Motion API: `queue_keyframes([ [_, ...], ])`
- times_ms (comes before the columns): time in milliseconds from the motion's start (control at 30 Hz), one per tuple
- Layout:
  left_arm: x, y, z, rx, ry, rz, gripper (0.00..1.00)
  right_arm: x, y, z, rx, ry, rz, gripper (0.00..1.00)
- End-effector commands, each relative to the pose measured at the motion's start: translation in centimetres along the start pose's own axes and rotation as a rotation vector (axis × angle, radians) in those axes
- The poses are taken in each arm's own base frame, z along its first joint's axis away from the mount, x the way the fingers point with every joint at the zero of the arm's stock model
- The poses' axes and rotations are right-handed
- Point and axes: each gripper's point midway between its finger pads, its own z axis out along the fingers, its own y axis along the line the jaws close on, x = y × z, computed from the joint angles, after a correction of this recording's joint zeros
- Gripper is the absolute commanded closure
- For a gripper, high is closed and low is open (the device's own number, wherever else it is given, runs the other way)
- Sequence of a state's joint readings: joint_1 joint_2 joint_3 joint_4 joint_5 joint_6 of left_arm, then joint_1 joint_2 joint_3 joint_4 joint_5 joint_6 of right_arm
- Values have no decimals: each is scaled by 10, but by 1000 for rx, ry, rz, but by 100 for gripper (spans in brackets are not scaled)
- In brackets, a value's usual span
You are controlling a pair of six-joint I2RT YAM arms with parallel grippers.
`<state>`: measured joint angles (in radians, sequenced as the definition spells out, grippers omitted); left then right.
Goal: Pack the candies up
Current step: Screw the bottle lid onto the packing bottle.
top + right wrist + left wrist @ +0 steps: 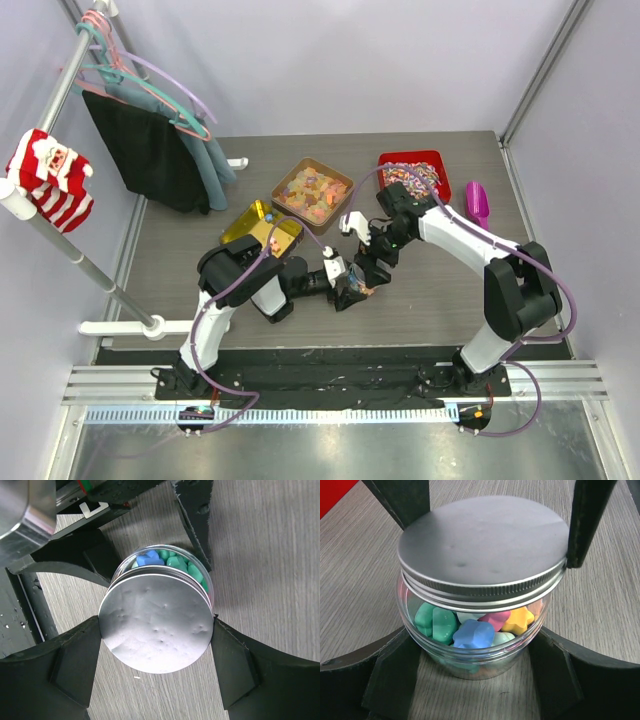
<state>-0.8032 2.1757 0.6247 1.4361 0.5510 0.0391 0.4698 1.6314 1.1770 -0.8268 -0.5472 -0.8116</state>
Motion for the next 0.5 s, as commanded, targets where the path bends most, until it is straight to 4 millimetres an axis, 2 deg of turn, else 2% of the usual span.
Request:
queue_keyframes([
  [0, -11, -1, 2, 6, -66, 85, 25, -12, 2, 4, -4, -48, -15, 30],
  [267, -10, -1, 2, 4, -64, 82, 25, -21, -7, 11, 35, -103, -9, 28],
  [467, -10, -1, 2, 6, -65, 81, 25, -22, -6, 16, 34, -109, -5, 26],
])
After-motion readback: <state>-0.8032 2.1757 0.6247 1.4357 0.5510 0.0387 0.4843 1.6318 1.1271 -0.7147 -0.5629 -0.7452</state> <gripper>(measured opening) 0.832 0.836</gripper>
